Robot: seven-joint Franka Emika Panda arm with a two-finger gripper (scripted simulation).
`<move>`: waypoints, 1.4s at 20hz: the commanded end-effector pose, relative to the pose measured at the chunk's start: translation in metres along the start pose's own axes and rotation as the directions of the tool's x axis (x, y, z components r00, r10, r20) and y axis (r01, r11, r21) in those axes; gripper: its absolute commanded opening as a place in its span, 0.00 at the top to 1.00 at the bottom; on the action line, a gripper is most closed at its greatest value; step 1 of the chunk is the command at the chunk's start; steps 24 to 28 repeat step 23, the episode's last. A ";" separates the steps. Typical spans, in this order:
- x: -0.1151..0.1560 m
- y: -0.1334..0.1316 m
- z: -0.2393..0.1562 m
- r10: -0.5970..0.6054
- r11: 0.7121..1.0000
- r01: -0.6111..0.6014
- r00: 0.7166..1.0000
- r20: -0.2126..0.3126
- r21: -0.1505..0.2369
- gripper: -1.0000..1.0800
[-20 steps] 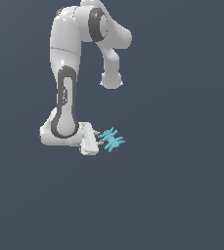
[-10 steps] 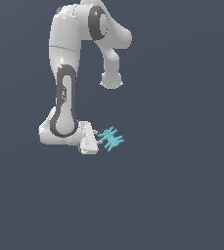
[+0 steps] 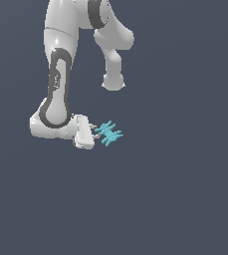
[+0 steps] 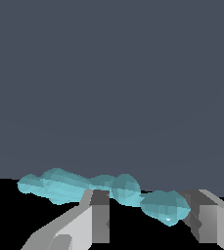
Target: Pick up the object and move it to a goal position.
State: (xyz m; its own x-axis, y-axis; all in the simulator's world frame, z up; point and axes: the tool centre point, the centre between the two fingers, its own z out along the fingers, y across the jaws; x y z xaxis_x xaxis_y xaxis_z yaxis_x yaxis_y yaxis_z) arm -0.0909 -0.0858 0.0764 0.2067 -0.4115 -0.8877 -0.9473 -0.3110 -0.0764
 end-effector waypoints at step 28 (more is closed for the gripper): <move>-0.122 0.055 -0.123 -0.002 1.000 0.002 1.000 0.000 0.001 1.00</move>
